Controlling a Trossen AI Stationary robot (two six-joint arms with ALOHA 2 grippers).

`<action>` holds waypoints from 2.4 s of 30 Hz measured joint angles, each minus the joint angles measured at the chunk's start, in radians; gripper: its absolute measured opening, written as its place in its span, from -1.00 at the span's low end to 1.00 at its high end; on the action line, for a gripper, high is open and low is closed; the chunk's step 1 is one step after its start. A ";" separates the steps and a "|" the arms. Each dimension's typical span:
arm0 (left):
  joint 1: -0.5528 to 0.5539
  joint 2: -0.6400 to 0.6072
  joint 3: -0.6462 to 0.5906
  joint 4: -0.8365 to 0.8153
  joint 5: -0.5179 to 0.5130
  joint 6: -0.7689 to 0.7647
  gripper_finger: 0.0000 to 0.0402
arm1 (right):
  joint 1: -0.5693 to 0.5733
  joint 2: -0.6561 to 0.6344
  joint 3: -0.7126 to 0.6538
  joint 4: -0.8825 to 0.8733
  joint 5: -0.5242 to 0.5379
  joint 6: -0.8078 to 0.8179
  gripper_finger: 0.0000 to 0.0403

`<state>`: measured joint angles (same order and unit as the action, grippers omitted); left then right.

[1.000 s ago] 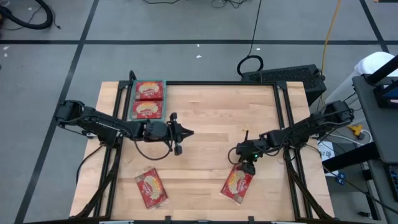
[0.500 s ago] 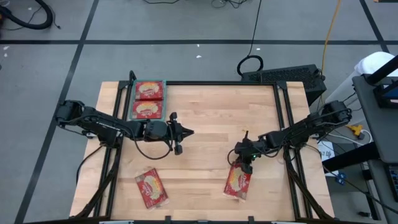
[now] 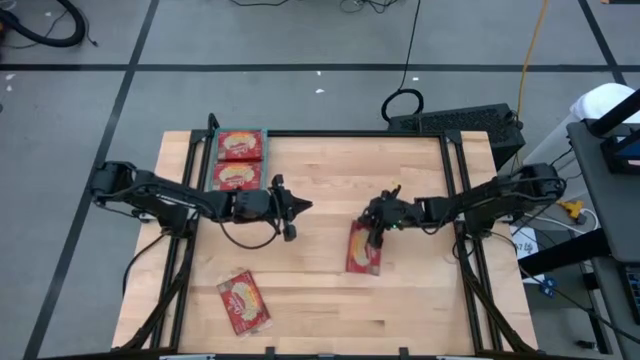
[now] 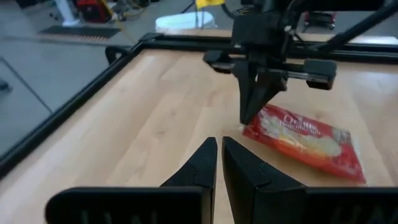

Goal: Sort popcorn bags into baskets
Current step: Put the popcorn bag into the blue bin

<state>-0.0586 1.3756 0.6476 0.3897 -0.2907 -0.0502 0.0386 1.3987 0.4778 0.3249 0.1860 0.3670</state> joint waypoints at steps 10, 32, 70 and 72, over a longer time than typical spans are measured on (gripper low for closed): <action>0.032 0.215 0.001 0.247 0.129 -0.195 -0.68 | -0.074 -0.069 0.002 0.074 -0.002 -0.092 -1.00; 0.030 0.694 0.234 0.609 0.250 -0.311 0.07 | -0.107 -0.148 0.003 0.176 -0.005 -0.240 -1.00; 0.148 0.066 0.235 -0.583 0.286 0.056 -0.95 | -0.170 0.088 0.556 -0.355 -0.244 -0.375 -0.01; 0.148 0.066 0.235 -0.592 0.282 0.069 -0.96 | -0.170 0.143 0.579 -0.357 -0.244 -0.396 -0.03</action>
<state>0.0895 1.4414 0.8829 -0.2025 -0.0082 0.0192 -0.1318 1.5412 1.0566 -0.0317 -0.0584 -0.0286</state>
